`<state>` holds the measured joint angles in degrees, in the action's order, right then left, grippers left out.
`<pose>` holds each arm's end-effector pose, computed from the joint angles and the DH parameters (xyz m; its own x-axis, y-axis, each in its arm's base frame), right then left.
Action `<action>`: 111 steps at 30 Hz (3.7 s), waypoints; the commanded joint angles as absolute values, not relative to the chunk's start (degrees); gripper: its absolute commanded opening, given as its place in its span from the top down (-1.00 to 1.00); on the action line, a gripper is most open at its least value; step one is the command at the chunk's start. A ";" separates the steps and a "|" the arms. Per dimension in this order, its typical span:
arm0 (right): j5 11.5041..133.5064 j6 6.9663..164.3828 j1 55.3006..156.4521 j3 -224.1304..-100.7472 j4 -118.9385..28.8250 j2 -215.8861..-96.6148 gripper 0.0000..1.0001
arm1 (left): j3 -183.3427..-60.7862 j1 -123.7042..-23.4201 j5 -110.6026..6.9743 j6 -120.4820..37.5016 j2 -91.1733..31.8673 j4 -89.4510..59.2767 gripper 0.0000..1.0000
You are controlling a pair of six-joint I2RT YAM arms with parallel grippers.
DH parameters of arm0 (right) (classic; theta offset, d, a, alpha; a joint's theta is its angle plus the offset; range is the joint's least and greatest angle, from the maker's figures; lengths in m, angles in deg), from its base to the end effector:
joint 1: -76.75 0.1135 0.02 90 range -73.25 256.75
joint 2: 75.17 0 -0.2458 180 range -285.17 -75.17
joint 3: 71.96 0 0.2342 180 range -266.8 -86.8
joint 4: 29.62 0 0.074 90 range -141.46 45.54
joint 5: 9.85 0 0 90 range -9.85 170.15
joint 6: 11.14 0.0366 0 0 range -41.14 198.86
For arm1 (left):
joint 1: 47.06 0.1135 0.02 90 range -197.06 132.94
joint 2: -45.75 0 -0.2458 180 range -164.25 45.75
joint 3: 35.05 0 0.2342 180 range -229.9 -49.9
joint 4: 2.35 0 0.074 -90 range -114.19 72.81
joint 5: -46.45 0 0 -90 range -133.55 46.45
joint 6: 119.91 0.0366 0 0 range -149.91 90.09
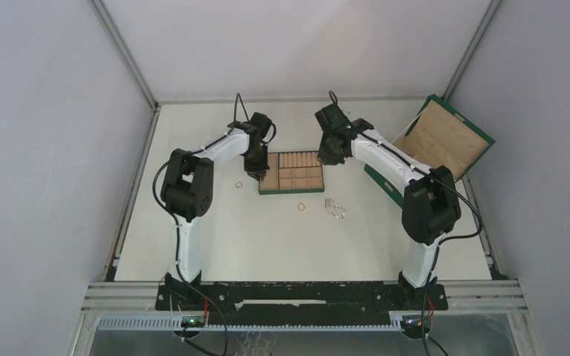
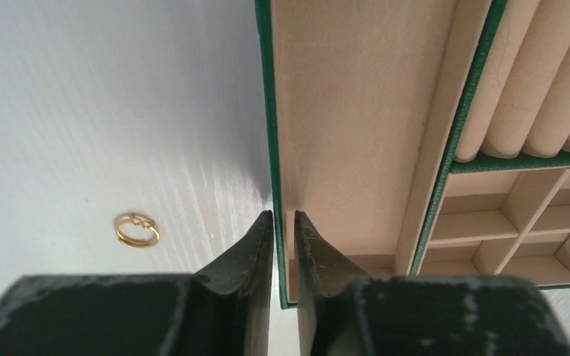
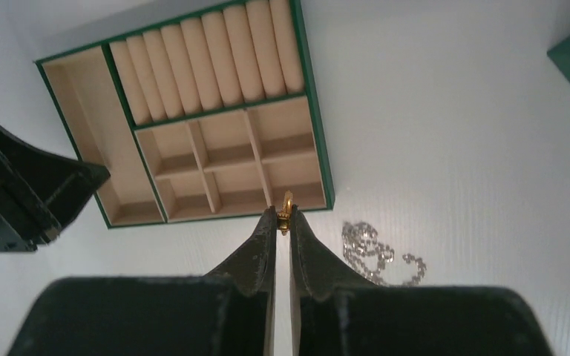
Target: Organize the mixed jewelry
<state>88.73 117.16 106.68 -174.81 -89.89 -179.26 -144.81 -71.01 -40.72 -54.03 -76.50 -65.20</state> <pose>0.3204 0.1782 0.2500 -0.8653 0.2090 -0.4556 0.1333 0.9722 0.1927 0.3734 -0.1639 0.1638 -0.9680 -0.0166 -0.2505 -0.0017 0.9982 -0.0598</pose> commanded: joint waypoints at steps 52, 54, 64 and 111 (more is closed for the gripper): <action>86.98 97.47 103.51 -192.67 -83.93 -204.78 0.89 | -129.80 -71.76 -47.19 -51.95 -42.41 -67.90 0.09; 86.38 97.64 103.62 -192.50 -84.08 -204.07 0.67 | -129.73 -71.80 -47.48 -51.81 -42.61 -67.90 0.09; 87.14 98.80 103.32 -191.15 -83.01 -198.23 0.52 | -129.45 -71.81 -48.06 -51.70 -42.67 -68.02 0.09; 84.09 101.33 103.03 -192.80 -85.77 -198.91 1.00 | -130.86 -71.79 -48.84 -50.64 -44.82 -68.66 0.09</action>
<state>84.27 100.18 103.40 -192.71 -85.45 -203.26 -127.89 -71.64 -48.28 -51.80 -44.83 -68.87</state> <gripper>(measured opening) 0.006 0.451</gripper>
